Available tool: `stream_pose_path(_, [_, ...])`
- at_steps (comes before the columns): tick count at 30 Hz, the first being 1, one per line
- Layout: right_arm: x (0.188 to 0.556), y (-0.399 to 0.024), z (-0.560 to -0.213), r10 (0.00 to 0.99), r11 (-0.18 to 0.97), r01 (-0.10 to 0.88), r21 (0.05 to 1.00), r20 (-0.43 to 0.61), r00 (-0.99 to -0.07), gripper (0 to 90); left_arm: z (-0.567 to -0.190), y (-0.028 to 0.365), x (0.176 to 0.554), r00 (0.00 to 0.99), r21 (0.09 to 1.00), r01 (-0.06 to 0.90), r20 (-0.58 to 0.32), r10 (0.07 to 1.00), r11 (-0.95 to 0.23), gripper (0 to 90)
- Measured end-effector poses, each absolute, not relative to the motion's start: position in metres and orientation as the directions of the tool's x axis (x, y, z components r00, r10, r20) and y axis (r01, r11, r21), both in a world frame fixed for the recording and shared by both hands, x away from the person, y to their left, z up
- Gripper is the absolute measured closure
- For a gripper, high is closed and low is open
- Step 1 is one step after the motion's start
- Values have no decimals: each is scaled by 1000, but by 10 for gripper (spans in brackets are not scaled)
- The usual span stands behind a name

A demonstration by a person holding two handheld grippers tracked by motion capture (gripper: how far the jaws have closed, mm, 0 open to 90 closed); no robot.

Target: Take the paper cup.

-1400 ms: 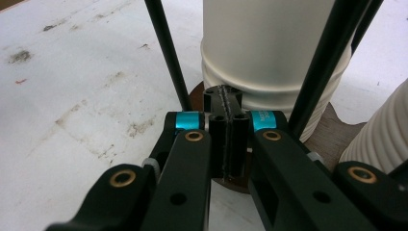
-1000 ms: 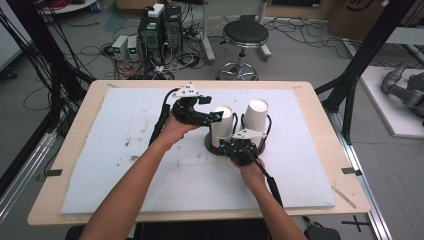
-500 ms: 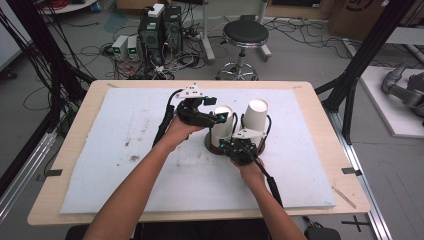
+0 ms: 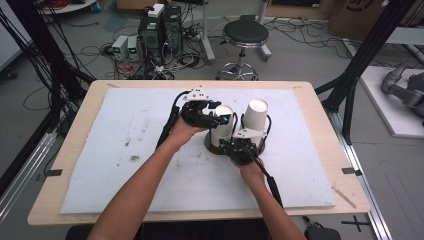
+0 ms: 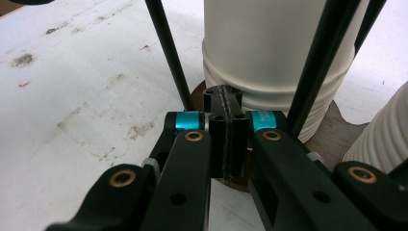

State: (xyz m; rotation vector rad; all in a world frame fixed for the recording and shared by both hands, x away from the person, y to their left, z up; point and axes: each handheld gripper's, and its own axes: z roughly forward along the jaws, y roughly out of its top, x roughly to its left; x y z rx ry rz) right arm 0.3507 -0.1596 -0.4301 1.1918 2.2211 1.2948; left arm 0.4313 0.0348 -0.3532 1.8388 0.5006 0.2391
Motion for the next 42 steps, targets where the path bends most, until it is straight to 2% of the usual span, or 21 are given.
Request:
stream_pose_path(12, [351,-160,-429,778,251,499,830,133,-614,898,-327,48,426,884,971,191,-105,456,-145,350])
stream_pose_path(14, [351,-160,-429,762,257,498,828,144,-632,816,-319,49,424,882,975,183,-106,459,-126,350])
stream_pose_path(16, [348,-160,-426,728,288,496,819,149,-669,666,-311,51,422,883,979,168,-97,460,-116,350])
stream_pose_path(18, [347,-160,-425,721,295,493,819,147,-677,646,-304,52,420,882,982,164,-103,461,-95,350])
stream_pose_path(19, [345,-164,-422,703,295,490,820,161,-692,581,-301,53,419,883,983,159,-98,459,-96,350])
stream_pose_path(21, [345,-166,-422,691,294,492,819,174,-701,547,-296,55,416,883,984,159,-104,458,-83,350])
stream_pose_path(22, [343,-170,-420,661,296,489,821,193,-725,461,-294,56,415,884,984,157,-103,457,-81,351])
stream_pose_path(23, [343,-170,-420,661,296,489,821,193,-725,461,-293,57,414,886,984,159,-104,452,-84,351])
stream_pose_path(24, [341,-175,-419,627,302,473,828,201,-753,401,-291,59,411,887,984,159,-107,449,-80,351])
stream_pose_path(25, [340,-177,-418,614,305,470,828,206,-762,379,-290,61,409,889,985,154,-104,447,-77,351])
stream_pose_path(27, [339,-178,-417,601,305,462,833,208,-772,363,-289,66,405,892,985,153,-103,440,-79,351])
stream_pose_path(28, [337,-182,-415,585,302,452,839,211,-783,307,-288,68,402,893,986,150,-102,439,-77,351])
stream_pose_path(33, [334,-190,-410,538,313,408,858,194,-820,258,-289,88,388,891,987,140,-89,445,-83,351])
stream_pose_path(37, [332,-192,-407,508,324,374,869,173,-844,258,-293,107,377,883,985,140,-79,462,-99,351])
stream_pose_path(42, [329,-196,-406,515,321,348,881,146,-845,230,-297,129,366,875,986,136,-72,480,-100,351])
